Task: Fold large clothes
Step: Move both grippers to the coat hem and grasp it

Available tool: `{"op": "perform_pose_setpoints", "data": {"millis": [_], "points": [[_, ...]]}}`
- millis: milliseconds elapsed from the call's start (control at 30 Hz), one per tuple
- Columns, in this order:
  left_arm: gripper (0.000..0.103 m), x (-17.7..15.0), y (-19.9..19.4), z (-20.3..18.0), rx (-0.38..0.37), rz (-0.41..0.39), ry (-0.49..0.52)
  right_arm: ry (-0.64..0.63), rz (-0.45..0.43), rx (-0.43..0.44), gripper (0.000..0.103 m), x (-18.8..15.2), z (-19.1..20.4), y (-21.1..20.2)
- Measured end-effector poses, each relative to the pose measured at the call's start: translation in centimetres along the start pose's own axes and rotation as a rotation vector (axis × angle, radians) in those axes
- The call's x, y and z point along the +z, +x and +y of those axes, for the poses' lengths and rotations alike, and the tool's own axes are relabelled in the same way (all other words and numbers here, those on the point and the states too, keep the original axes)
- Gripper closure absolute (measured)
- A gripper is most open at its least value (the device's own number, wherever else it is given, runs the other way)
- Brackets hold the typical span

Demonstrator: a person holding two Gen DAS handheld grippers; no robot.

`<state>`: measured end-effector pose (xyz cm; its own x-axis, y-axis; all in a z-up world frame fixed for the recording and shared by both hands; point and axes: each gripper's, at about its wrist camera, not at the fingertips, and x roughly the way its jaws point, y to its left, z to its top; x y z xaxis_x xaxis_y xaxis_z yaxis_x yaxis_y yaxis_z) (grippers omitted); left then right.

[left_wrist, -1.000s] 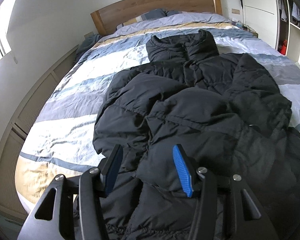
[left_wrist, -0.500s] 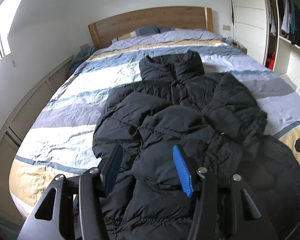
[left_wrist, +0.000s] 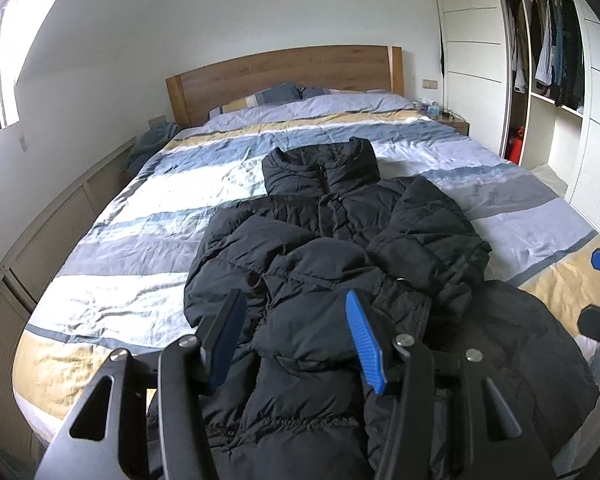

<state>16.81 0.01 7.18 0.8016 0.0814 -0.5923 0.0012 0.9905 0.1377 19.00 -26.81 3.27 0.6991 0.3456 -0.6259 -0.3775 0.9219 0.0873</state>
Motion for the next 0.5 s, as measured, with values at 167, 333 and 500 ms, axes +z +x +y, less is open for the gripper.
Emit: {"op": "perform_pose_setpoints", "data": {"millis": [167,333,500], "points": [[0.053,0.3,-1.9,0.4,0.036,-0.025,0.004,-0.005,-0.037,0.030,0.004,0.7,0.5,-0.8],[0.048,0.2,-2.4,1.1,0.031,-0.003,-0.016,-0.017,-0.072,0.057,0.004,1.5,0.8,-1.4],[0.038,-0.3,-1.0,2.2,0.007,0.044,-0.028,0.009,-0.065,0.065,0.004,2.4,-0.3,-0.2]]}}
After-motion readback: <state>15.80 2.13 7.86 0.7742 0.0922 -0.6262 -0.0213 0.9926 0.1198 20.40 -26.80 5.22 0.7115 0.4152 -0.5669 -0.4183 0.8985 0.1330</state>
